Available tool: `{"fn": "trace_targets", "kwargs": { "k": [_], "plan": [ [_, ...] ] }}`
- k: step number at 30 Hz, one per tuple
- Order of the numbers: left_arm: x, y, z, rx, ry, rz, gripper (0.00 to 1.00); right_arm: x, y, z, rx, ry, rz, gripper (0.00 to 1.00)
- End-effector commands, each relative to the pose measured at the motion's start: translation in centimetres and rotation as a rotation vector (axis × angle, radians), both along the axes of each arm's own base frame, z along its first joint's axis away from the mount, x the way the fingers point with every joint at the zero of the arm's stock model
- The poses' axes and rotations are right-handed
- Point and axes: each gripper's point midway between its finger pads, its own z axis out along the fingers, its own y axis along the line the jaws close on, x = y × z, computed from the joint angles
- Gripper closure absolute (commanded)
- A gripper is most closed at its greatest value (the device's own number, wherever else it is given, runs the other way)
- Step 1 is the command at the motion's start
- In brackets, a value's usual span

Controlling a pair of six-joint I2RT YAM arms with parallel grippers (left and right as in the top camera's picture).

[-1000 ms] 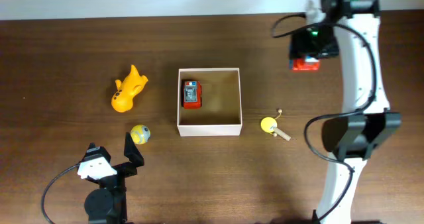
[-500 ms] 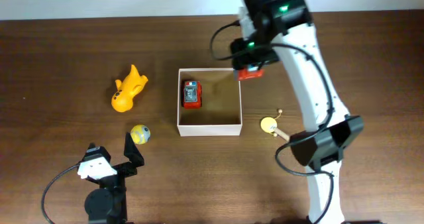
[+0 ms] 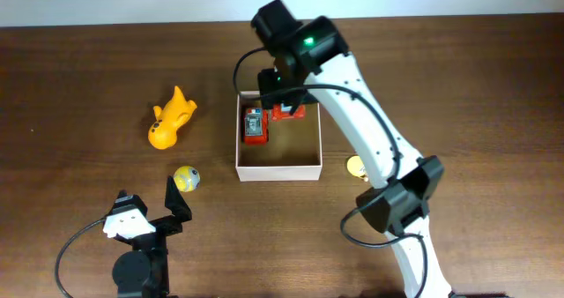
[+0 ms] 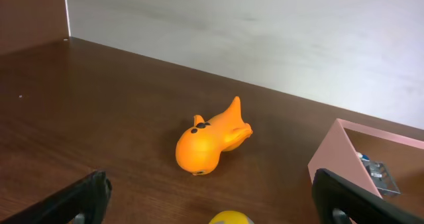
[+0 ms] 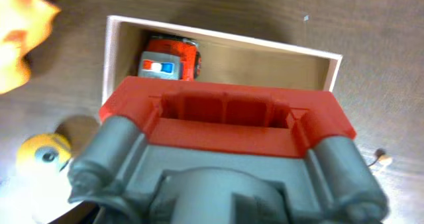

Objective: Pack container

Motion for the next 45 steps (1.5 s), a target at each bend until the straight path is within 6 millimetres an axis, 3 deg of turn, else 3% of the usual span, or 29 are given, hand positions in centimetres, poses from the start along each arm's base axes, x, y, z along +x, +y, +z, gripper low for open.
{"fn": "trace_targets", "kwargs": {
  "k": [1, 21, 32, 45],
  "plan": [
    [0.0, 0.0, -0.1, 0.019, 0.002, -0.005, 0.01, 0.6, -0.5, -1.9, -0.054, 0.008, -0.123, 0.33],
    [0.0, 0.0, -0.1, 0.019, 0.002, -0.005, 0.01, -0.1, -2.4, -10.2, -0.191, 0.121, -0.188, 0.33],
    [0.0, 0.0, -0.1, 0.019, 0.002, -0.005, 0.01, 1.0, -3.9, -10.7, -0.208, 0.106, -0.211, 0.33],
    [0.0, 0.0, -0.1, 0.019, 0.002, -0.005, 0.01, 1.7, -3.8, -11.9, -0.203, 0.097, -0.195, 0.33]
  ]
}}
